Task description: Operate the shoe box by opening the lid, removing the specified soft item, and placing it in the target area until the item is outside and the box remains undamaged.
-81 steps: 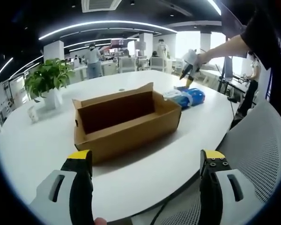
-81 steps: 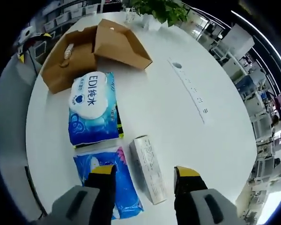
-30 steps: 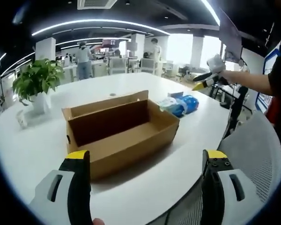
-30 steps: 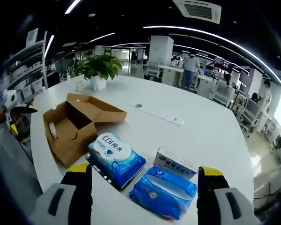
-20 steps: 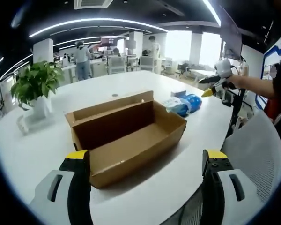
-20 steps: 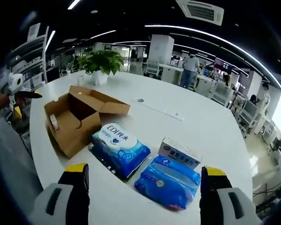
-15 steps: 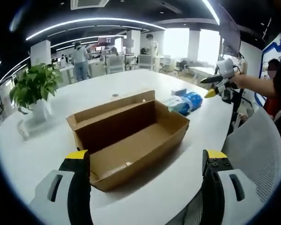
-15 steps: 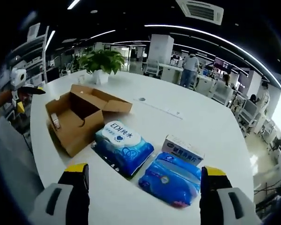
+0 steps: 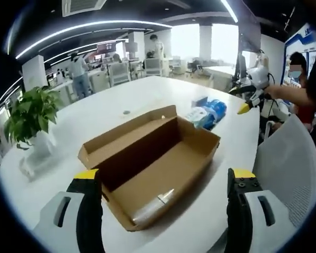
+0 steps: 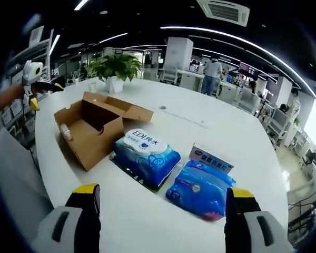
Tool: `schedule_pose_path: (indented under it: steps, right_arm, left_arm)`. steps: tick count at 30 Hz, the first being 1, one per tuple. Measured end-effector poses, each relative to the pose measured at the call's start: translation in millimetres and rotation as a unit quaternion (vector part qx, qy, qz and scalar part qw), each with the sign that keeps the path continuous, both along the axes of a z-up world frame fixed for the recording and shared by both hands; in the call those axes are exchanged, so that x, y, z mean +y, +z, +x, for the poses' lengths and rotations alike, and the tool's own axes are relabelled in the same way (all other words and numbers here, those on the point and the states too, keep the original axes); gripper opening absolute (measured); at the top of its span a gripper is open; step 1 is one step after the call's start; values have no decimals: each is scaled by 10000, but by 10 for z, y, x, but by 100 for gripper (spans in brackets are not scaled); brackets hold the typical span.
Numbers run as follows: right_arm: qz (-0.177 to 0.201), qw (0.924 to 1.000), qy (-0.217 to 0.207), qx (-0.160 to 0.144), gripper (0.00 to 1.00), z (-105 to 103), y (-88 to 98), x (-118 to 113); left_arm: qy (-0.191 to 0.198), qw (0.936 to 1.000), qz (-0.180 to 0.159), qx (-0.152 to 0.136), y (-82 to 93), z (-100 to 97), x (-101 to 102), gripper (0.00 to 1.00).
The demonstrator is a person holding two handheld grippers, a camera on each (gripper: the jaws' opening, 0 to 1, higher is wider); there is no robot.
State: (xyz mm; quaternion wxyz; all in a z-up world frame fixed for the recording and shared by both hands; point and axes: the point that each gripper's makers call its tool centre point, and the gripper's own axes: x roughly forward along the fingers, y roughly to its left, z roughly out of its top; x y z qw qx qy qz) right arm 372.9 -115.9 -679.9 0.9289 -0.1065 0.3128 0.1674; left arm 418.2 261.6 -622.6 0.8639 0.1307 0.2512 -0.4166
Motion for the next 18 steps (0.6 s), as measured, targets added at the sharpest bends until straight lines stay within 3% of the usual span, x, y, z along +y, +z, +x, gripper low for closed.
schedule_pose_path:
  steps: [12, 18]
  right_arm:
    - [154, 9997, -160, -116, 99, -209, 101, 78]
    - [205, 9995, -196, -141, 99, -295, 129, 79]
  left_arm:
    - [-576, 9969, 535, 6, -82, 206, -42, 97]
    - [-868, 9933, 757, 40, -139, 278, -97, 88]
